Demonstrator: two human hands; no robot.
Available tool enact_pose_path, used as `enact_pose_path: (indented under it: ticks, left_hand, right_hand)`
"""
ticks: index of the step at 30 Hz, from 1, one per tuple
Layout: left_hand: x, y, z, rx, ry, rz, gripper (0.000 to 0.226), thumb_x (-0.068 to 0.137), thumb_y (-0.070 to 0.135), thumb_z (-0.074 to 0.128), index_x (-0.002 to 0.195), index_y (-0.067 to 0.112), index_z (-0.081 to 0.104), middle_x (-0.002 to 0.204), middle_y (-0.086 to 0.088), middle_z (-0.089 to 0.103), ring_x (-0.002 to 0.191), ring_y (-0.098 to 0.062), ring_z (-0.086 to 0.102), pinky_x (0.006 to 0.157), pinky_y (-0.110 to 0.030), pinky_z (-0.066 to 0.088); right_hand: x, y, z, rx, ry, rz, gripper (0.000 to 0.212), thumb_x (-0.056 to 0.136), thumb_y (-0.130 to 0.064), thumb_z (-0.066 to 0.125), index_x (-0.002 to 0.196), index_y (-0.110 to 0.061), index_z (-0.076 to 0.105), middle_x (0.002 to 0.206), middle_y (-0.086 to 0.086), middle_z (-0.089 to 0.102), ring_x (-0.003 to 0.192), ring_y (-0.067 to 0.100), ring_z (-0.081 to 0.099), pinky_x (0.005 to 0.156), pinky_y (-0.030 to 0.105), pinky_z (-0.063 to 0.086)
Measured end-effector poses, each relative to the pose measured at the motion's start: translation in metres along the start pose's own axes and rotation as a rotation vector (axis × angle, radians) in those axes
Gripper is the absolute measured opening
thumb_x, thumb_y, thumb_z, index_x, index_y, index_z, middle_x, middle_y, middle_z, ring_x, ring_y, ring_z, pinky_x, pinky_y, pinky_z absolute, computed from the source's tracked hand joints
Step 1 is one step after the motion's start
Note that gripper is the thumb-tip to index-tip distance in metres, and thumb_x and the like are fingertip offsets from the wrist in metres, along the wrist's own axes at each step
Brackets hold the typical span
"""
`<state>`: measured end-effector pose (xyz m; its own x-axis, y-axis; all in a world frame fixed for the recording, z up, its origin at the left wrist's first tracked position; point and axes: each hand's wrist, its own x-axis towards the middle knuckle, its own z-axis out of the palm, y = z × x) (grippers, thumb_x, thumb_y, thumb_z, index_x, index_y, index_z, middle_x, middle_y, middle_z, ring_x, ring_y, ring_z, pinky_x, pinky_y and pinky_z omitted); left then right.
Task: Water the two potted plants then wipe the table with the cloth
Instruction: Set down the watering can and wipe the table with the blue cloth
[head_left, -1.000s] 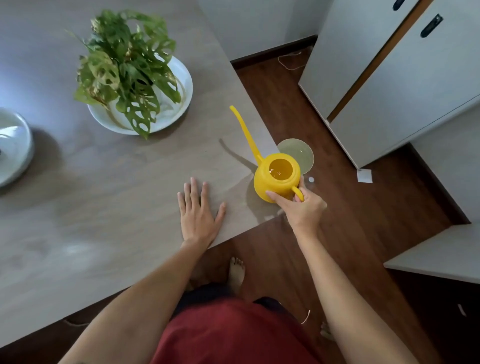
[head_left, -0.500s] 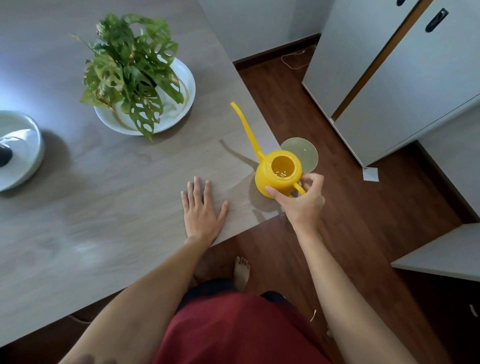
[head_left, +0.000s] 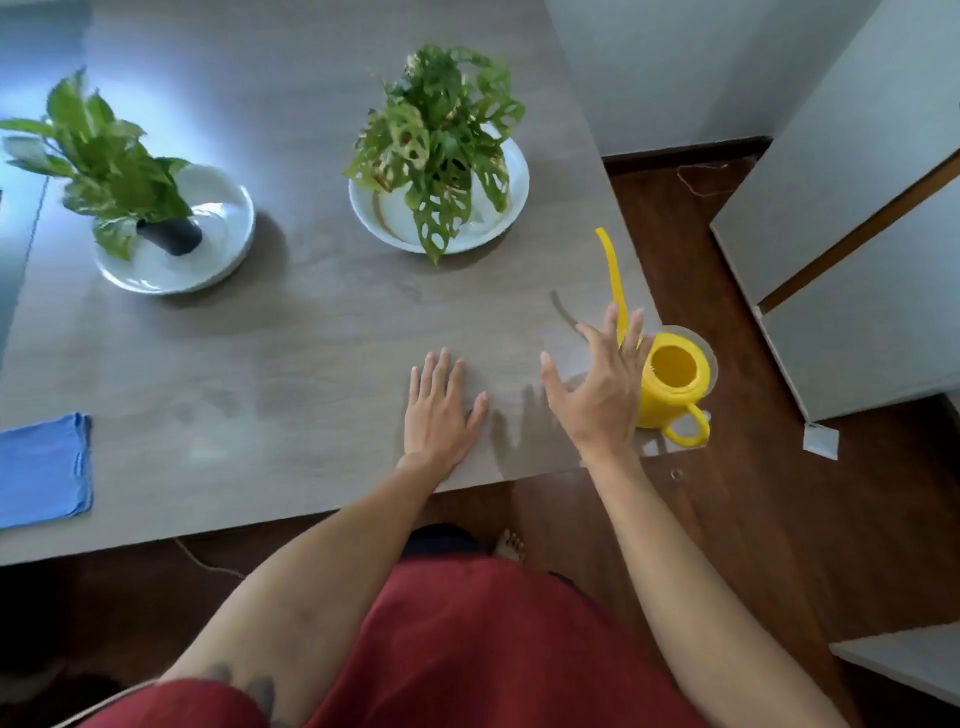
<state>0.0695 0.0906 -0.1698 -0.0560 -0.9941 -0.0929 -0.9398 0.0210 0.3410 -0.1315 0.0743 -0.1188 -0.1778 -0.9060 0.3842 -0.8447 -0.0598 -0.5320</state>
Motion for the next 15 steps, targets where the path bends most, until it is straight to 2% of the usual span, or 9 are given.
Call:
enact_pose_path:
  ticks: [5,9,15]
  left_hand:
    - [-0.015,-0.049,-0.021,-0.025,0.081,-0.142,0.075,0.097,0.056,0.022,0.152,0.007,0.034,0.163,-0.014,0.023,0.153,-0.028,0.012,0.125,-0.043,0.004]
    - [-0.039,-0.109,-0.036,-0.021,0.141,-0.294,0.072,0.098,0.055,0.026,0.151,0.006,0.036,0.162,-0.013,0.026,0.153,-0.028,0.014,0.124,-0.042,0.001]
    - [-0.077,-0.206,-0.061,-0.021,0.207,-0.460,0.074,0.097,0.056,0.026,0.149,0.007,0.039,0.161,-0.014,0.029,0.152,-0.028,0.017,0.124,-0.046,0.007]
  right_hand:
    - [-0.005,-0.047,0.055,0.070,-0.270,-0.030,0.061,0.087,-0.050,0.059,0.127,-0.004,0.065,0.154,0.023,0.044,0.150,0.044,0.024,0.122,0.059,0.020]
    - [-0.018,-0.094,0.101,0.057,-0.523,-0.043,0.061,0.092,-0.045,0.065,0.140,-0.008,0.056,0.162,0.018,0.032,0.156,0.037,0.005,0.127,0.052,0.007]
    - [-0.042,-0.187,0.162,0.075,-0.696,-0.176,0.069,0.094,-0.046,0.063,0.152,-0.013,0.045,0.166,0.014,0.023,0.156,0.033,-0.002,0.127,0.047,0.001]
